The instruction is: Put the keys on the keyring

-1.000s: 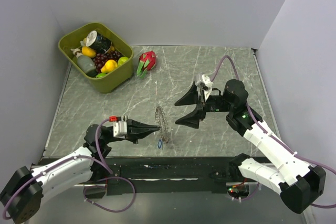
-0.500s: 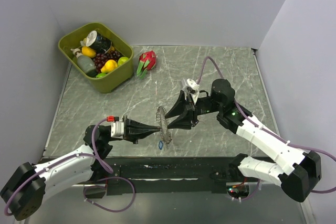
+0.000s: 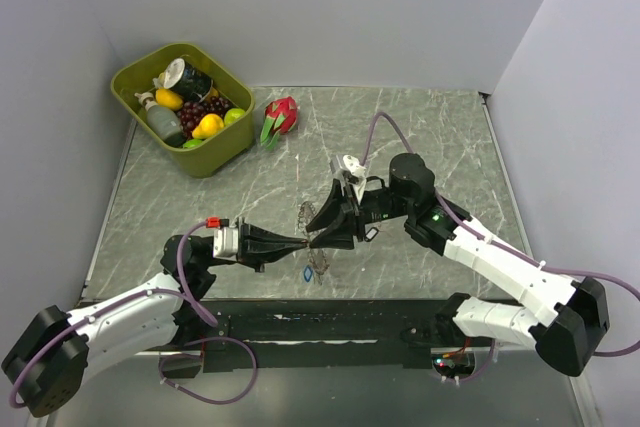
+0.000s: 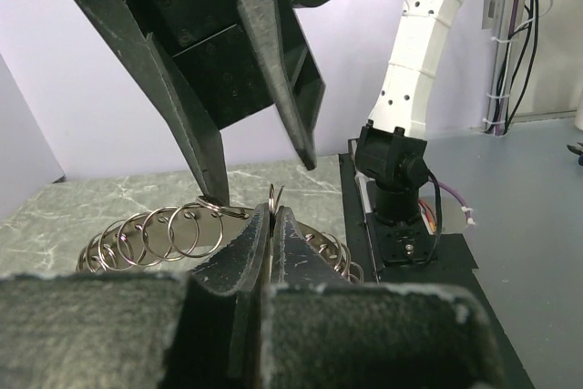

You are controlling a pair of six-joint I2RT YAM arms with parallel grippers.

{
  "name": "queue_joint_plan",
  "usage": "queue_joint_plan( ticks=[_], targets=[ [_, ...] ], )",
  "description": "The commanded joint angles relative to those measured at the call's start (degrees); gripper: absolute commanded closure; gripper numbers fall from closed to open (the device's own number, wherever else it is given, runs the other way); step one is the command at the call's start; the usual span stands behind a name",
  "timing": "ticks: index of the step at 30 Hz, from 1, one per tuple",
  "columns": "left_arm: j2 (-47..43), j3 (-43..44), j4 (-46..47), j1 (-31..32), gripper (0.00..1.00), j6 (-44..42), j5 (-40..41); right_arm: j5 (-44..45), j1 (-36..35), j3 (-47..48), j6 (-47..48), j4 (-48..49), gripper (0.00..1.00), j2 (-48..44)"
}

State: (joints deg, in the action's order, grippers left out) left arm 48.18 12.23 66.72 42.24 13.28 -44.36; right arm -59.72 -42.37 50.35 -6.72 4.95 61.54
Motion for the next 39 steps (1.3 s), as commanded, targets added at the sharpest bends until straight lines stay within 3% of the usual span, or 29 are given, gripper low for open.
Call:
queue_joint_plan(
  ticks=[1, 10, 13, 14, 17, 39],
  targets=[
    [-0.02, 2.8, 7.02, 0.12, 0.99, 1.22, -1.26, 2.42, -0.7, 2.65, 1.27, 0.85, 0.52, 0.42],
    [-1.69, 2.71, 6.05, 0.21, 0.99, 1.05, 0.59, 1.81, -0.7, 1.33, 0.92, 1.64, 0.59, -0.63],
    [-1.86, 2.45, 6.58, 0.13, 0.99, 1.49, 1.38, 1.19, -0.78, 0.46, 0.75, 2.69, 0.57, -1.68],
    [-1.78, 2.45, 6.41, 0.12, 0.99, 1.4, 1.47, 1.1, -0.78, 0.28, 0.66, 3.04, 0.49, -2.12],
    [-1.78, 2.45, 5.97, 0.21, 0.99, 1.31, 1.64, 1.45, -0.78, -0.77, 0.57, 3.75, 0.45, -3.61],
    [-1.78, 3.15, 7.46, 0.21, 0.99, 2.72, 1.47, 4.09, -1.84, -1.13, 1.01, 3.31, 0.49, -2.13]
  ],
)
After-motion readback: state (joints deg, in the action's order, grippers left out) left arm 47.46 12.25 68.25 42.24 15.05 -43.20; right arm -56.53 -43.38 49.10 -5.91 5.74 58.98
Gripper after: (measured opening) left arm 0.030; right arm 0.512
